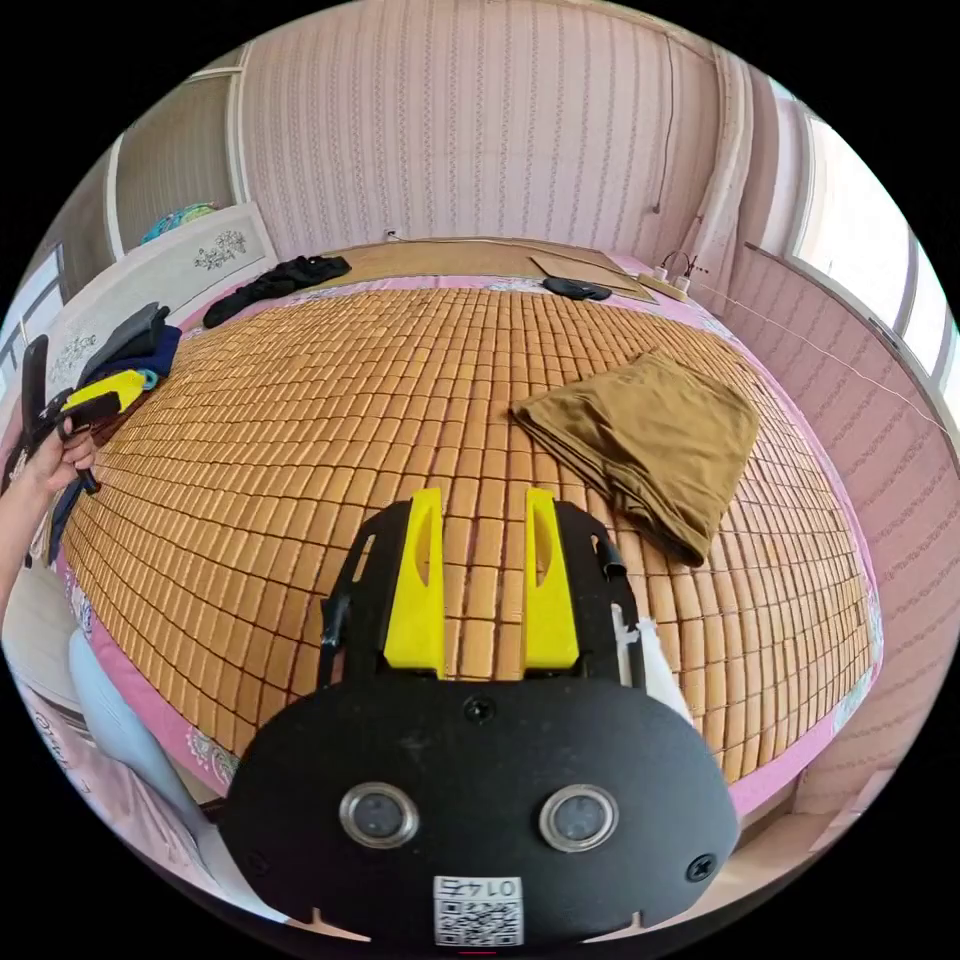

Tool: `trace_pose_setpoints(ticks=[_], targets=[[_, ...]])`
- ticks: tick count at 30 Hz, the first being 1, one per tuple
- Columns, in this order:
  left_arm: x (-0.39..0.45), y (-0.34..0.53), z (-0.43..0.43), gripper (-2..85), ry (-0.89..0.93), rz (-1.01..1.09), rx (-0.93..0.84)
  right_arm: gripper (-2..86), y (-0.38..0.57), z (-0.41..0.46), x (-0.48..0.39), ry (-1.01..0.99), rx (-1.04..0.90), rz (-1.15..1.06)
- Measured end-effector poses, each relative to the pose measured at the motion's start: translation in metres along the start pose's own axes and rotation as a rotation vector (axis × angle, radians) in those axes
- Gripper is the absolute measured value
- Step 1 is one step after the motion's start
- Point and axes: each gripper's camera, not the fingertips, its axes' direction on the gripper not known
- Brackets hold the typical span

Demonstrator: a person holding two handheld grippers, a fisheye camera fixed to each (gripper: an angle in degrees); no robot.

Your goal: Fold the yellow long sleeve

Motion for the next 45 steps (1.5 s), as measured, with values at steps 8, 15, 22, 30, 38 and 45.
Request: trace_pose_setpoints(ticks=[8,15,22,30,38,45], targets=[[0.058,-0.099,0.148,4.8,0.079,0.095,-0.125,10.7,-0.063,0.037,0.058,-0.034,-0.004,0.031],[0.082,-0.165,0.235,6.0,0.086,0.141,-0.173,1.0,-0.066,0.046,0.114,-0.159,-0.06,0.152],[0.101,-0.215,0.302,8.2,-0.021,0.115,-0.228,0.3,-0.022,-0.011,0.159,-0.218,0.114,0.205],[0.105,-0.227,0.295,-0.7,-0.027,0.069,-0.33,0.7,0.076,-0.119,0.234,-0.416,0.677,0.349],[0.063,-0.143,0.078,-1.0,0.065,-0.031,-0.115,0.6,0.115,-0.202,0.179,-0.634,0.802,-0.008],[0.056,0.086,-0.155,-1.0,0.108,-0.209,0.111,0.6,0.229,-0.278,0.081,-0.632,0.561,0.004]])
